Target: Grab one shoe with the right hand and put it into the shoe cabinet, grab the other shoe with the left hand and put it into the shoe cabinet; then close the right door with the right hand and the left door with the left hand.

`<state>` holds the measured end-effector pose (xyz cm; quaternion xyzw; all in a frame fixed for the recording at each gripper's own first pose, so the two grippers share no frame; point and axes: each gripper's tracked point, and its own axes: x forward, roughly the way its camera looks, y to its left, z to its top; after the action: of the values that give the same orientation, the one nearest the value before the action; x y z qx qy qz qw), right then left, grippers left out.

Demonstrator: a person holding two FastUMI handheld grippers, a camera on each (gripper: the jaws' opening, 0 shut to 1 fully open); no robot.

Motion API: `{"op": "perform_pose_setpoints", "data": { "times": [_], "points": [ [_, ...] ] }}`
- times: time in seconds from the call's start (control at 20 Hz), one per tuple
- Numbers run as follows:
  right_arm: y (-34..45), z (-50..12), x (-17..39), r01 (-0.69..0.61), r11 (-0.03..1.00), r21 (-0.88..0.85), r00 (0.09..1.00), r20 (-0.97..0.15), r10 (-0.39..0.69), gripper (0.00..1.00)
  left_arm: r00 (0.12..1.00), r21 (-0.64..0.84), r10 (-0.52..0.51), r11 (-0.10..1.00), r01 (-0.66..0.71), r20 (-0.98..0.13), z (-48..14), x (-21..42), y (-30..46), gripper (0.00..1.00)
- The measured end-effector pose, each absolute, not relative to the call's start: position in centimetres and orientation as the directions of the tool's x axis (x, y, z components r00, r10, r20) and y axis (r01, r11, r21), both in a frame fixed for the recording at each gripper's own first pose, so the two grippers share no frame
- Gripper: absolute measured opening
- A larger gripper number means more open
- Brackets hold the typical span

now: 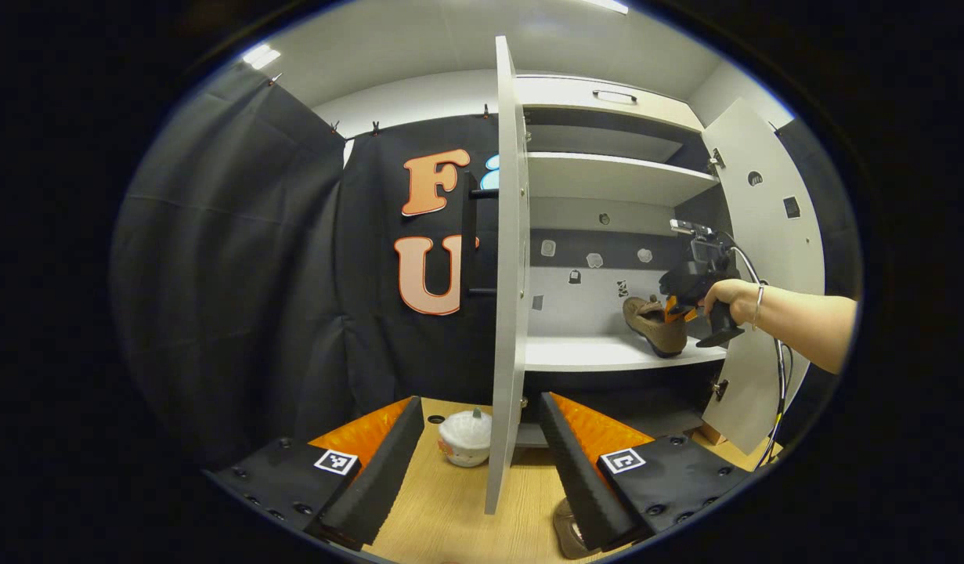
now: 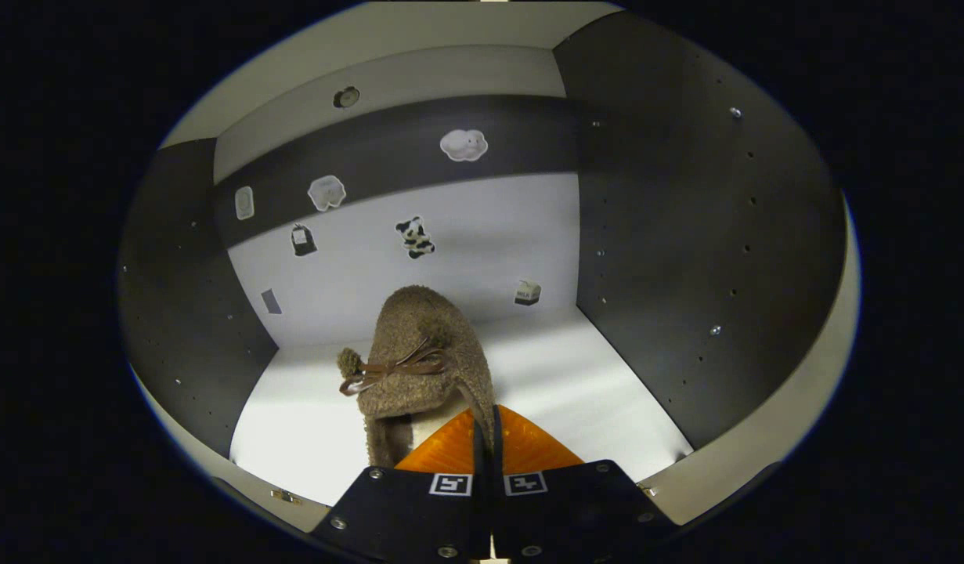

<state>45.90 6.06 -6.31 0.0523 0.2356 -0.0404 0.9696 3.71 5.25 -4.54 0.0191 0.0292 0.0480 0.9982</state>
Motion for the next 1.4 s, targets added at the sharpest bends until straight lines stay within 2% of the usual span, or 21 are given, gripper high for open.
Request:
{"op": "perform_pose_setpoints", "data": {
  "times": [0.1,0.2,0.25,0.55,0.75,0.85,0.9,1.1,1.4],
  "points": [
    [6.1,-6.5,46.0,0.104,0.988,0.11,0.88,-0.473,-0.04,0.04,0.994,0.05,0.101,0.994,-0.099,-0.052,-4.4,3.7,5.2,0.97],
    [5.8,-5.7,45.7,0.099,0.99,0.104,0.893,-0.448,-0.042,0.1,0.994,0.052,0.1,0.994,-0.097,-0.052,-4.5,3.6,5.1,0.94],
    [5.6,-5.0,45.3,0.094,0.992,0.087,0.903,-0.426,-0.049,0.13,0.994,0.051,0.099,0.994,-0.096,-0.055,-4.5,3.6,5.1,0.96],
    [6.4,-1.1,39.5,0.018,0.998,0.055,0.95,-0.312,0.0,0.22,0.996,0.034,0.062,0.998,-0.06,-0.069,-5.7,2.2,3.2,0.96],
    [6.6,1.2,32.9,-0.026,0.999,0.025,0.978,-0.205,0.03,0.4,0.996,0.029,0.036,0.999,-0.034,-0.08,-6.7,2.1,2.1,0.96],
    [6.3,2.0,29.6,-0.037,0.999,0.021,0.986,-0.161,0.04,0.52,0.996,0.049,0.032,0.998,-0.028,-0.084,-7.4,2.1,1.7,0.97],
    [6.2,2.2,28.2,-0.047,0.999,0.025,0.988,-0.148,0.05,0.62,0.996,0.056,0.026,0.998,-0.021,-0.084,-7.8,2.1,1.4,0.97],
    [5.2,3.1,22.4,-0.055,0.998,0.036,0.995,-0.085,0.058,0.83,0.992,0.064,-0.002,0.998,0.011,-0.13,-11.3,2.0,0.1,0.96],
    [2.7,3.3,14.8,-0.008,0.998,-0.065,1.0,-0.023,0.006,0.92,0.956,0.036,-0.061,0.997,0.075,-0.288,-19.7,2.2,-2.4,0.97]
  ]
}}
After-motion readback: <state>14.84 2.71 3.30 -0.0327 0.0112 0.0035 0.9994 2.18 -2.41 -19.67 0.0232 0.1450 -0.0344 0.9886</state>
